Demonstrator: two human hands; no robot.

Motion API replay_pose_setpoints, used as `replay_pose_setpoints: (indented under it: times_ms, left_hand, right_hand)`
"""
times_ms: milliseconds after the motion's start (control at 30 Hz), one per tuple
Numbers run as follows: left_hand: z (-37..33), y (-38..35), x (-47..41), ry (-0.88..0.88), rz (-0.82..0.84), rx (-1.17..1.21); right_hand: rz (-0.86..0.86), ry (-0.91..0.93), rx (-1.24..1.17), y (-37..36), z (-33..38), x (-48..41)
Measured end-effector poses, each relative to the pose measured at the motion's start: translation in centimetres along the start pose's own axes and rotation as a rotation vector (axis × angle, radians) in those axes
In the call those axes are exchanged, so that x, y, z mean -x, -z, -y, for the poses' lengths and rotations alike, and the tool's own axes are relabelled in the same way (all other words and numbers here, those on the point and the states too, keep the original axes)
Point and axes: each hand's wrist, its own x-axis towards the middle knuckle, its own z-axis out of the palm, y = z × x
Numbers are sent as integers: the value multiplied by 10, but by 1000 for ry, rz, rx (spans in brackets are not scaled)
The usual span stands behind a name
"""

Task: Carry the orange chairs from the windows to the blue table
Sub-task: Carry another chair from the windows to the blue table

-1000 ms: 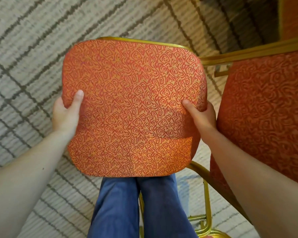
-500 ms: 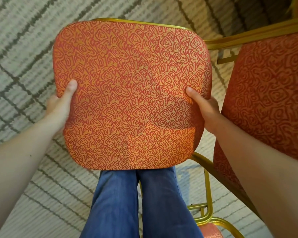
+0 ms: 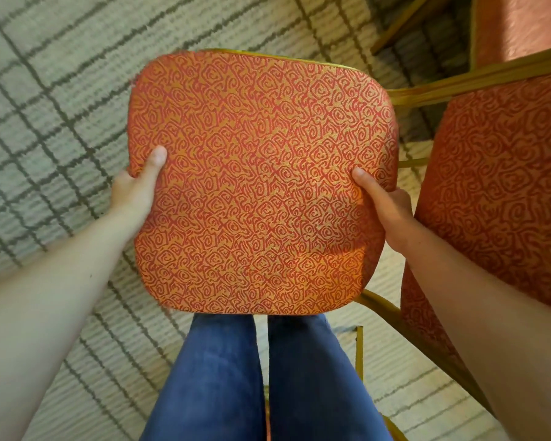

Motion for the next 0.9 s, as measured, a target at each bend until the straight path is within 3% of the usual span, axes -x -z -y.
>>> replay_pose_setpoints:
  times_ms: [433,900]
  left_hand:
    - [-115,143,118,2,-39,90]
    - [-91,183,158,85,-89,202]
  right_hand:
    - [102,197,142,38,143,146]
    - [304,223,220,14,163,181]
